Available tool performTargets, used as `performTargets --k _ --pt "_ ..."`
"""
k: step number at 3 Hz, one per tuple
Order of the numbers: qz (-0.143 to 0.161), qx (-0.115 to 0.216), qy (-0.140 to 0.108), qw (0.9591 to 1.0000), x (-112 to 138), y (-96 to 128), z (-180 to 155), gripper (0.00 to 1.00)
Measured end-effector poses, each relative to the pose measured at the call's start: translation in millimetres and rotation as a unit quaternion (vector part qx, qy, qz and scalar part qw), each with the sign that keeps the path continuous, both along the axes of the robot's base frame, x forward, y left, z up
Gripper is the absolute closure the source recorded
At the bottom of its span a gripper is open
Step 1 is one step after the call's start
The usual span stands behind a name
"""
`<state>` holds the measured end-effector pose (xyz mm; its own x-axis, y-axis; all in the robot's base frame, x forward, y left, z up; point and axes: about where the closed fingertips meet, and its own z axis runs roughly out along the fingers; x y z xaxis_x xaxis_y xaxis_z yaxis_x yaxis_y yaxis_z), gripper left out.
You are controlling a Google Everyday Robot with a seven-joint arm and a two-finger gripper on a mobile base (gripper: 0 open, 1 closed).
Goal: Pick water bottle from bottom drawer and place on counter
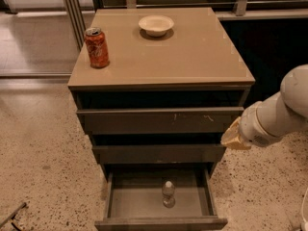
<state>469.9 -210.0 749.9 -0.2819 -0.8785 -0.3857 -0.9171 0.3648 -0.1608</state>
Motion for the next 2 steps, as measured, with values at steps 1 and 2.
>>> performTargets --k 1,2 --pt "-0.012 0.023 0.025 0.9993 -7 -19 -107 1.0" --pt "-0.037 0.054 0.044 0.9969 -4 -38 -198 1.0"
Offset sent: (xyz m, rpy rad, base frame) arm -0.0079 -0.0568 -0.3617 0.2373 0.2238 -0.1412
